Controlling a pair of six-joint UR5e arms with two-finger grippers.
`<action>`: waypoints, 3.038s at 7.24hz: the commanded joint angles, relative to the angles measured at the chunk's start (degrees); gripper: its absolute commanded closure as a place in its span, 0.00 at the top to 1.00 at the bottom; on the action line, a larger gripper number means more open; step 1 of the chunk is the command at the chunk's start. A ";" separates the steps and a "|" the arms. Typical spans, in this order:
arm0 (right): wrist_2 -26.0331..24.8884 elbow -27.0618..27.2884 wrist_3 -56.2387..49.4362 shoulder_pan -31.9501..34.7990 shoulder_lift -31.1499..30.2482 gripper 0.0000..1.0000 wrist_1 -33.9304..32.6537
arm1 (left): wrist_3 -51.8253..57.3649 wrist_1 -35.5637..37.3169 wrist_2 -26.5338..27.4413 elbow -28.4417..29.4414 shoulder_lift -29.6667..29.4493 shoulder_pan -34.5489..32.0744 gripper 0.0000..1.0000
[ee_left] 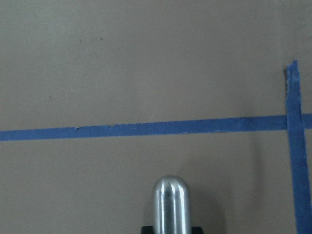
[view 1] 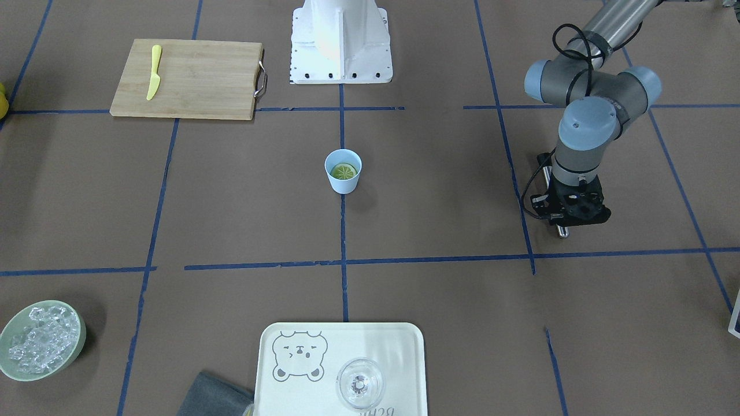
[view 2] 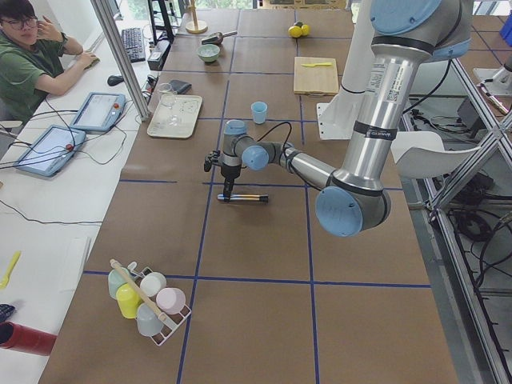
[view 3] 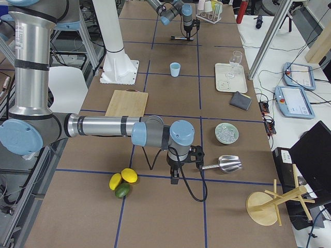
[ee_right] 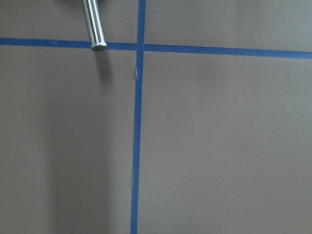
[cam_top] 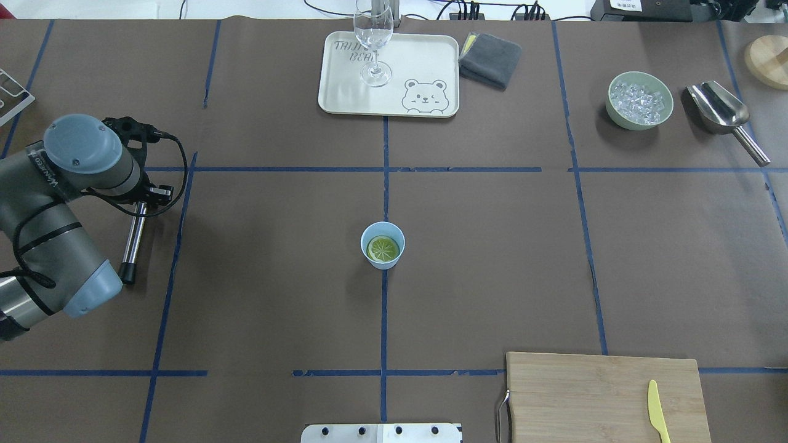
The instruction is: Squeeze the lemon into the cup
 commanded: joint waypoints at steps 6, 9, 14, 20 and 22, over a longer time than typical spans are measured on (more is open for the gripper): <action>0.00 -0.29 0.26 0.00 0.44 1.00 0.00 | 34.81 0.70 -7.82 -7.44 2.66 -21.06 1.00; 0.09 -0.29 0.44 0.00 0.79 1.00 0.00 | 56.39 0.70 -15.85 -6.65 10.81 -37.17 1.00; 0.09 -0.03 0.53 0.00 0.79 1.00 0.00 | 61.37 7.26 -28.41 -5.59 20.51 -45.29 1.00; 0.18 -0.03 0.61 0.00 0.79 1.00 0.00 | 61.37 12.04 -33.72 -5.60 22.27 -48.28 1.00; 0.18 -0.12 0.53 0.00 0.79 1.00 0.00 | 61.64 11.86 -33.54 -6.47 22.35 -48.46 1.00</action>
